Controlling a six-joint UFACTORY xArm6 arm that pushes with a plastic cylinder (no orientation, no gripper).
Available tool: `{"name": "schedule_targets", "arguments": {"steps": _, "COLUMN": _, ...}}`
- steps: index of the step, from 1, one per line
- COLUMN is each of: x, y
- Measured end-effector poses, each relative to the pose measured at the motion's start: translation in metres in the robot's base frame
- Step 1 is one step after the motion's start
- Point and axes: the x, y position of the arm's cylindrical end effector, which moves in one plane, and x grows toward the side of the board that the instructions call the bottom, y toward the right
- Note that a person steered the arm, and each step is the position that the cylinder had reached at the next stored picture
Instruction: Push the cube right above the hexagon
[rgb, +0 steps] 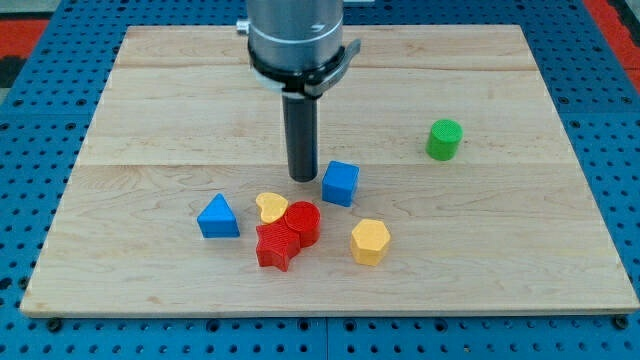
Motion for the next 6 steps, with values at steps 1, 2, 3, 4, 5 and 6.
{"name": "schedule_targets", "arguments": {"steps": 1, "x": -0.006, "y": 0.038}}
{"name": "schedule_targets", "arguments": {"steps": 2, "x": -0.022, "y": 0.075}}
{"name": "schedule_targets", "arguments": {"steps": 3, "x": 0.021, "y": 0.091}}
{"name": "schedule_targets", "arguments": {"steps": 4, "x": 0.032, "y": 0.083}}
{"name": "schedule_targets", "arguments": {"steps": 5, "x": 0.026, "y": 0.173}}
{"name": "schedule_targets", "arguments": {"steps": 6, "x": -0.007, "y": 0.213}}
